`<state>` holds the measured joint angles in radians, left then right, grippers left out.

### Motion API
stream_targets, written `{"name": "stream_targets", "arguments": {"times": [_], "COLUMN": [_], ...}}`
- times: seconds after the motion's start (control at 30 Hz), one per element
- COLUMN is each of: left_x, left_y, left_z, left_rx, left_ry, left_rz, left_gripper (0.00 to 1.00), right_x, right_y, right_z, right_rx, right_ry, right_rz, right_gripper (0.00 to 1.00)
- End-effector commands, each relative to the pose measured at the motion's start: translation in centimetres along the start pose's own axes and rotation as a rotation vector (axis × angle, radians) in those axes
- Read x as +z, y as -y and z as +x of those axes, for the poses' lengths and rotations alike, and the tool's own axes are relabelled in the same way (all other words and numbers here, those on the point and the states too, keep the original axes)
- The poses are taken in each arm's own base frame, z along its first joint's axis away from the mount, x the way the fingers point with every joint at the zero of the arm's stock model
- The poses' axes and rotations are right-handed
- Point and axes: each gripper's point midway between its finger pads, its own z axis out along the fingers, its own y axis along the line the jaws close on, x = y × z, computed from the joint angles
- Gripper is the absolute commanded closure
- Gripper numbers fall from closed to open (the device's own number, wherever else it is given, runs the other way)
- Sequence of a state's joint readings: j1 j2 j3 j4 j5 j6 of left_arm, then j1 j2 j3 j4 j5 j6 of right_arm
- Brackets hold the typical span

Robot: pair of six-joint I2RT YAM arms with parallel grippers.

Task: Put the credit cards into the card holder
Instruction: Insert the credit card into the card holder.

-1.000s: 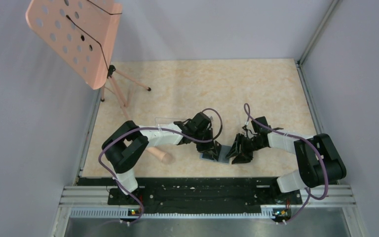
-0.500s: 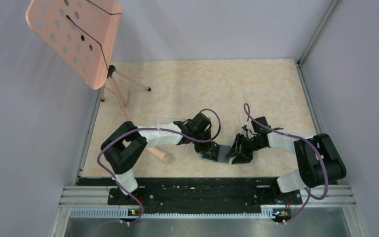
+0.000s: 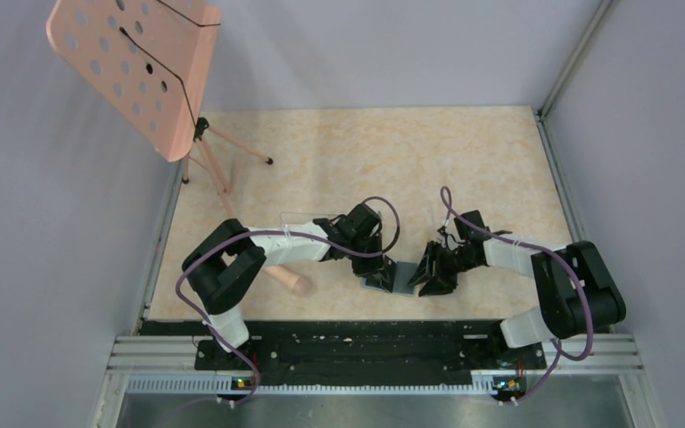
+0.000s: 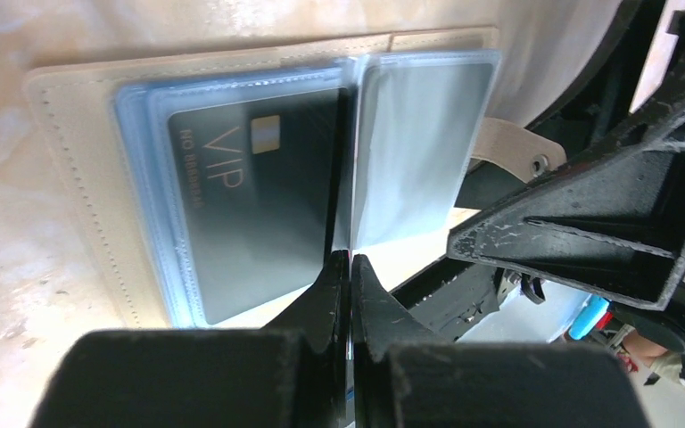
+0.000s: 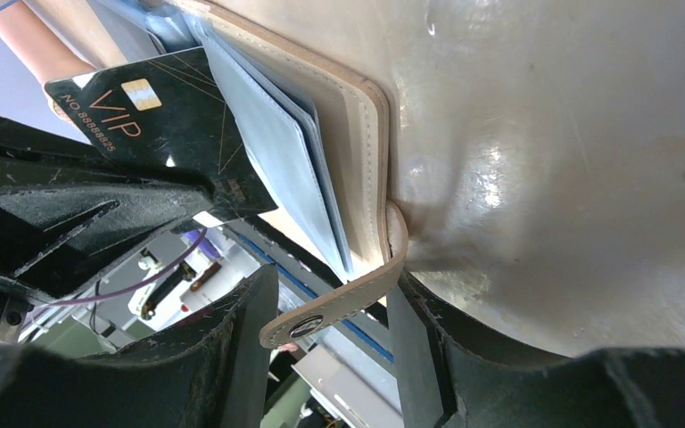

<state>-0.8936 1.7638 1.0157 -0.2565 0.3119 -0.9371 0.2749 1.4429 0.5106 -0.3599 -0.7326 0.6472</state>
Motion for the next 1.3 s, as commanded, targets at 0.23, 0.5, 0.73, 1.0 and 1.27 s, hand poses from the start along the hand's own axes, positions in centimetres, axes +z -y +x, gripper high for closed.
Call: {"name": "stream_targets", "arguments": {"times": [0.23, 0.5, 0.73, 1.0, 1.27], "left_x": [-0.4, 0.0, -1.4, -1.6, -1.7], "left_y": [1.7, 0.6, 0.4, 1.1, 1.1], "left_z": [0.2, -0.9, -2.6, -2.8, -3.3], "left_rx": [0.073, 0.057, 0.048, 0.048, 0.024], "left_ry": [0.015, 0.057, 0.156, 0.183, 0.198], "left_rz": [0.126, 0.092, 0.120, 0.192, 0.232], "left_gripper": [1.00, 1.00, 1.00, 1.00, 1.00], "right_x": [0.5, 0.5, 0.6, 0.7, 0.7], "right_y": [0.9, 0.9, 1.2, 1.4, 1.6], "right_z": [-1.0, -1.0, -0.9, -0.9, -0.8], "right_rx": [-0.051, -0.053, -0.053, -0.055, -0.054], "right_ry": [0.038, 0.038, 0.039, 0.038, 0.037], "right_rz": [0.041, 0.039, 0.047, 0.053, 0.055], "right_gripper": [0.52, 0.52, 0.53, 0.55, 0.56]}}
